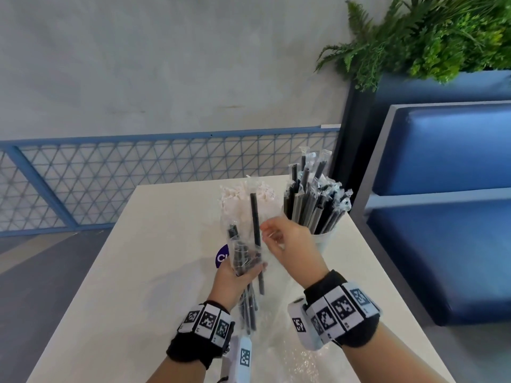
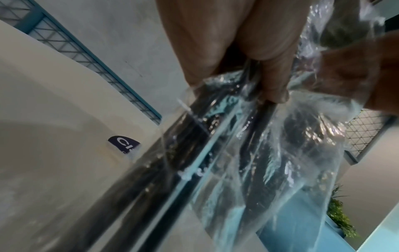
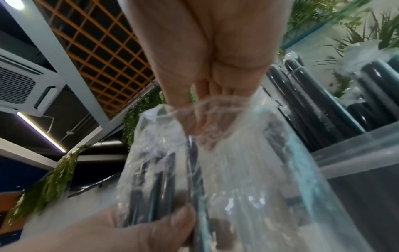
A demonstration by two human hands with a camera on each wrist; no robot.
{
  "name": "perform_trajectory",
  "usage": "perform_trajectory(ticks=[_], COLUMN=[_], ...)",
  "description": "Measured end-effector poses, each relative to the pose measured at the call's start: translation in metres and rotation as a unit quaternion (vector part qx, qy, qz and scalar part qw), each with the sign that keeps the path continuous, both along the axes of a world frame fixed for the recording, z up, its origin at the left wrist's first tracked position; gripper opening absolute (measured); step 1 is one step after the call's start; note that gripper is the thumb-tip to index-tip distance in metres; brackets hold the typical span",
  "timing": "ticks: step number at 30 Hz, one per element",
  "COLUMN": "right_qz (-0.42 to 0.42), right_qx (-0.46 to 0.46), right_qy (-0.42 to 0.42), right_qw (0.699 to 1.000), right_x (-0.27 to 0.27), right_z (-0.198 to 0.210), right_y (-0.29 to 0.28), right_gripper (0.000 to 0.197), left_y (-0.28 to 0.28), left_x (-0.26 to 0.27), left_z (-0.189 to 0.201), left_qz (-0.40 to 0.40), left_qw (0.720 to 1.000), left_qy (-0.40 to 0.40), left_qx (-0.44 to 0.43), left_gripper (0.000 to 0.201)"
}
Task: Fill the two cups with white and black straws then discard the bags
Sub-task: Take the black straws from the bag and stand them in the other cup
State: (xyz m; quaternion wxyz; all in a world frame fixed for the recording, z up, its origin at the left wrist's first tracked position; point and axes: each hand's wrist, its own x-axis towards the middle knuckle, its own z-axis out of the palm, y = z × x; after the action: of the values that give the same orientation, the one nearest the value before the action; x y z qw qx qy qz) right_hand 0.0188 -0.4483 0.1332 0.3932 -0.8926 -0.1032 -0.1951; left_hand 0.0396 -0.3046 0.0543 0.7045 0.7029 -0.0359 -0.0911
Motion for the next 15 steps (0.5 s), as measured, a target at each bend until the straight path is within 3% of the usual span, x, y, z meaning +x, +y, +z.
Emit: perform_trajectory(ticks=[4, 7, 9, 12, 15], right_qz=[0.053, 0.085, 0.067, 0.039, 0.002], right_qx=[-0.051, -0.032, -0.021, 0.079, 0.187], right_qy=[0.146, 0.17, 0.165, 0.168, 0.188], right_qw=[0.987, 0.981, 0.984, 0.982, 0.964], right_x=[0.004, 0.005, 0.003, 0.001, -0.001], right_z=[-0.006, -0.012, -0.018, -0.031, -0.038], right_y=[-0.001, 0.007, 0.013, 0.02, 0.026], right_gripper=[0.024, 0.041, 0.049, 0.044, 0.031], left_y=[-0.001, -0.003, -0.003, 0.0, -0.005], left_x=[-0.005, -0.006, -0.008, -0.01, -0.006], left_z=[0.01, 0.02, 0.024, 0.032, 0.034], left_qz=[-0.054, -0.133, -0.183, -0.204, -0.187], left_qw=[0.998, 0.989, 0.982, 0.975, 0.981], left_qy=[0.005, 0.052, 0.023, -0.004, -0.008], left_qx=[0.009, -0.027, 0.047, 0.084, 0.056], left_gripper=[0.039, 0.051, 0.052, 0.052, 0.052])
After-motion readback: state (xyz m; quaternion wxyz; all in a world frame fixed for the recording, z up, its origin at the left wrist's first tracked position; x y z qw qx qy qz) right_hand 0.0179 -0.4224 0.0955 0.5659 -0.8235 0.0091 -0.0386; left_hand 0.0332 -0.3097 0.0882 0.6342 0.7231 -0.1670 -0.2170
